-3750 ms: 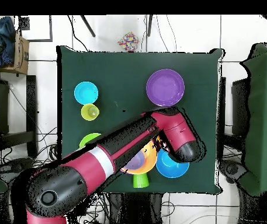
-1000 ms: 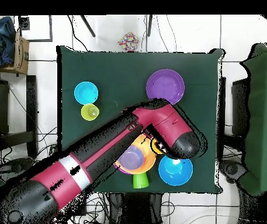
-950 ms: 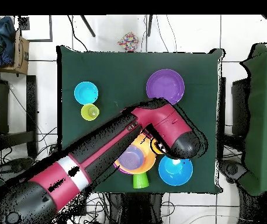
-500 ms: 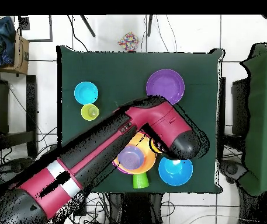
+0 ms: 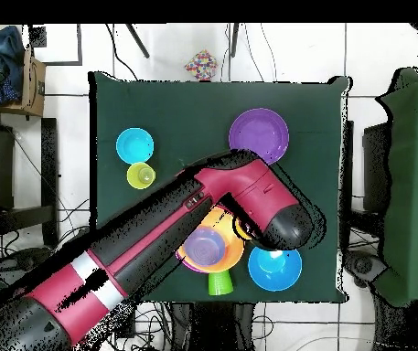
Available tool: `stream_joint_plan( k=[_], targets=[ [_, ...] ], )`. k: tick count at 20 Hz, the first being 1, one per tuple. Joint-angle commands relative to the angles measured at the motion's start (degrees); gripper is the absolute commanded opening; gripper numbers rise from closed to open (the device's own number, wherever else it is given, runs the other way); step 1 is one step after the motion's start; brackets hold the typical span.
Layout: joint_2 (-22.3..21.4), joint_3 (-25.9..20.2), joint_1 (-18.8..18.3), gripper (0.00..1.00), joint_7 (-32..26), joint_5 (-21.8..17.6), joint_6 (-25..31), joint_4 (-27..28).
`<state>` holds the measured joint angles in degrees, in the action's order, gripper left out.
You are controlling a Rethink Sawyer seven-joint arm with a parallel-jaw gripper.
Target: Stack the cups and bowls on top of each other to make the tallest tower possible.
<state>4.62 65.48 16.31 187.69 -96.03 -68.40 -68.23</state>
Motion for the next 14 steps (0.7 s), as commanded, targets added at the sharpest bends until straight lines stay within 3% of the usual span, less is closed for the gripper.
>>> stream_joint_plan(
  k=[1,14],
  targets=[
    [-0.32,-6.13,2.20,0.00,11.02,0.08,-2.37,-0.77],
    [-1.09,-7.50,5.20,0.00,8.87,1.89,1.45,-5.28]
  ],
)
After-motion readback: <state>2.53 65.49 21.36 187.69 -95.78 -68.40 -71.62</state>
